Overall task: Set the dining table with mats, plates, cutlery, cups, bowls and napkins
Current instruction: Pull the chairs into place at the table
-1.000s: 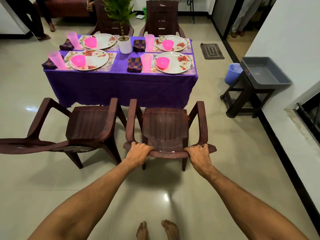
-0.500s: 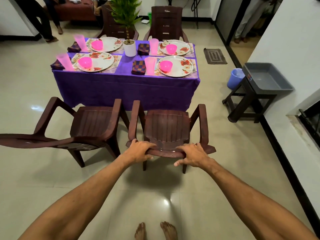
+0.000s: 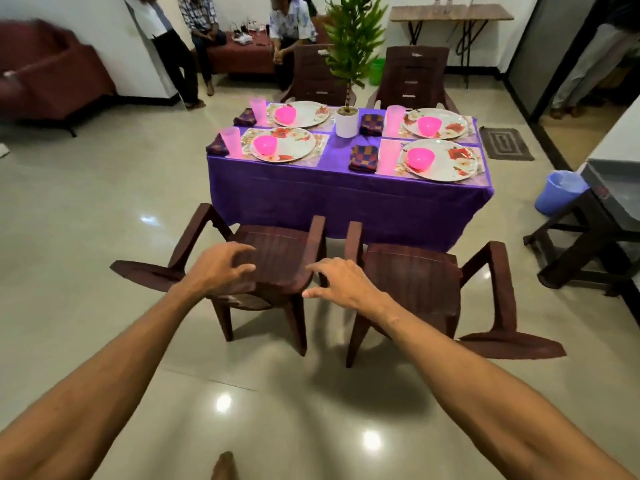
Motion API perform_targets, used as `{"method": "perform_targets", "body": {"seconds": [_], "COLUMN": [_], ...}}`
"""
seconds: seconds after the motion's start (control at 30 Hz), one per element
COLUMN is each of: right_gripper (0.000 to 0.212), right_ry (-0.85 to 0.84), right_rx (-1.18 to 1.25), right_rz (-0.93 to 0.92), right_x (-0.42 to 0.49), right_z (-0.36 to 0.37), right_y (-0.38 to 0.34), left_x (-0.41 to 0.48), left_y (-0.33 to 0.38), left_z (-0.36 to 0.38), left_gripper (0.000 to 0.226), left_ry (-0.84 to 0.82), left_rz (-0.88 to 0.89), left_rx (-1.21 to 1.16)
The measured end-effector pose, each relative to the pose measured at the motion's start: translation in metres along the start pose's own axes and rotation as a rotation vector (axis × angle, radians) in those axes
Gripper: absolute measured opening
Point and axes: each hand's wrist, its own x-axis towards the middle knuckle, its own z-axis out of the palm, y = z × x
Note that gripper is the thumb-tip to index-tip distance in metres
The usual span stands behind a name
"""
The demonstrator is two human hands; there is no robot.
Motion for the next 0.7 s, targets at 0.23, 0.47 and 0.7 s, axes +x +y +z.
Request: {"method": "perform_targets", "body": {"seconds": [0.23, 0.47, 0.7], "right_gripper": [0.088, 0.077, 0.038], "right_ry": [-0.061, -0.189, -0.138], "right_rx": [-0.073, -0.256, -0.281], "right_rz": [0.134, 0.359, 0.531], "right_x": [0.107, 0.142, 0.177], "right_z": [0.088, 0.153, 0.168], "right_y": [-0.104, -0.157, -0.166], "left_x": [0.006, 0.013, 0.024], "left_y": [-0.164, -0.27, -0.298], "left_z": [-0.013, 0.008, 0.021], "left_gripper": [0.07, 0.067, 0.06], "left_ry": [-0.358, -0.493, -0.357], "left_rz": [-0.029, 0.101, 0.279], "left_rx": [-0.106, 0.05, 0.309]}}
